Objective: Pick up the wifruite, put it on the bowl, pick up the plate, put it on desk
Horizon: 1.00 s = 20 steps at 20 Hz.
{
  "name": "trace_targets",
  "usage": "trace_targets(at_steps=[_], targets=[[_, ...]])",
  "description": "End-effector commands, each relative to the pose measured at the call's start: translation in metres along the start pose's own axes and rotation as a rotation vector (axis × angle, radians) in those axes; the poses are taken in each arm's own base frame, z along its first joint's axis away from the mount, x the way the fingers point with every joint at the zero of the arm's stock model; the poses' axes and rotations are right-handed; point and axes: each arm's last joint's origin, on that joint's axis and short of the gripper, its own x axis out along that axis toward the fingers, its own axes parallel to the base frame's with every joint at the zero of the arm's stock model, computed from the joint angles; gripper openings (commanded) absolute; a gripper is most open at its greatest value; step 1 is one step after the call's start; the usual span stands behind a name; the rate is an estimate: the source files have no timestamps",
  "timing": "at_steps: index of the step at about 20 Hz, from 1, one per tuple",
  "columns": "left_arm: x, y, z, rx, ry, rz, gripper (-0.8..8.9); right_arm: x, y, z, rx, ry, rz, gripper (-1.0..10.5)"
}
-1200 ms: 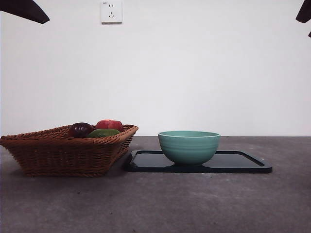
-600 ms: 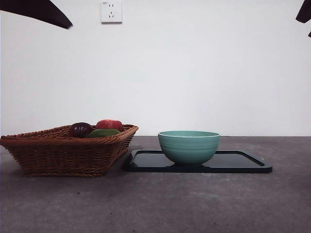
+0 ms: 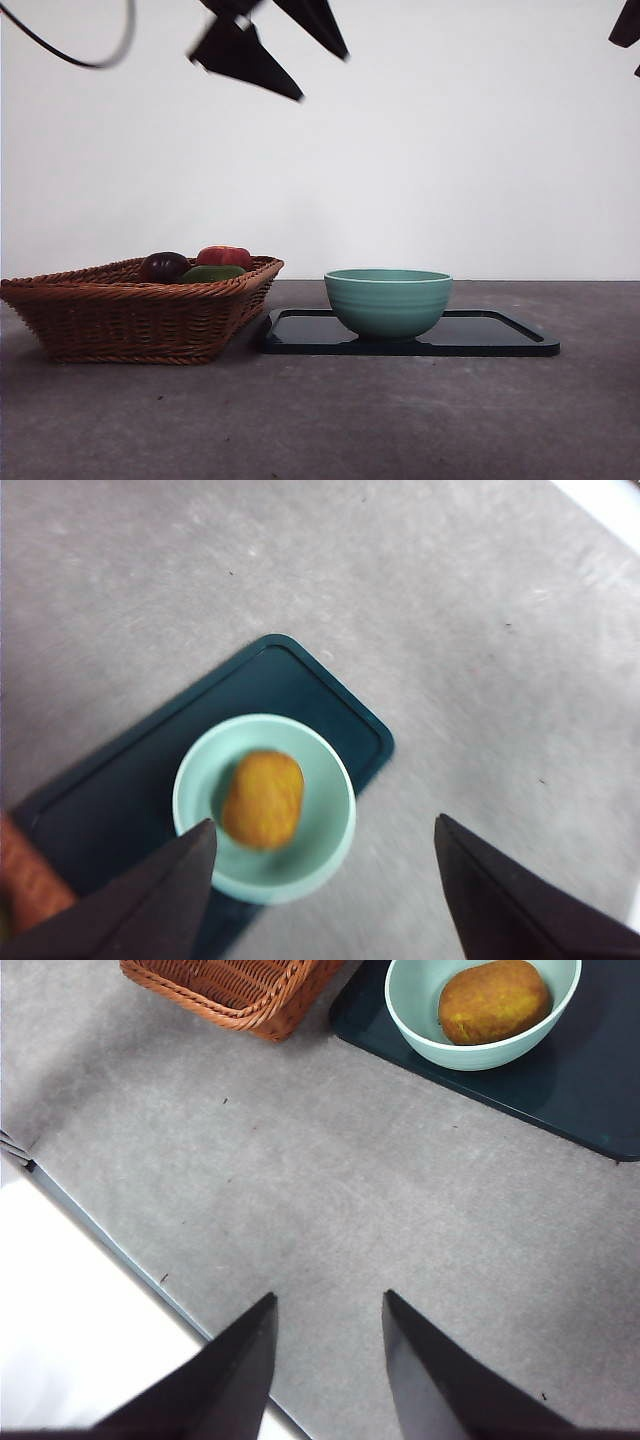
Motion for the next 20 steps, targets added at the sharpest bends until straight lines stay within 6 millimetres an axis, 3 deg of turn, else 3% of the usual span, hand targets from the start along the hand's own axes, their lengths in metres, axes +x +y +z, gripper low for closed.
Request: trace_targets(at_steps=[1,6,11,20], targets=[[0.032,0.006,0.009,0.047,0.024,-0.011,3.44,0.000,0.001,0.003,-0.014,-0.008,0.007,1.7],[0.089,0.018,0.007,0.093,0.066,0.013,3.43,0.000,0.001,0.003,-0.015,-0.008,0.007,1.7],[0.133,0.020,-0.012,0.132,0.131,0.014,3.43,0.000,0.001,0.002,-0.015,-0.007,0.007,1.7],[0.176,0.014,-0.038,0.199,0.234,0.020,3.43,0.000,0.001,0.002,-0.014,-0.007,0.007,1.7]])
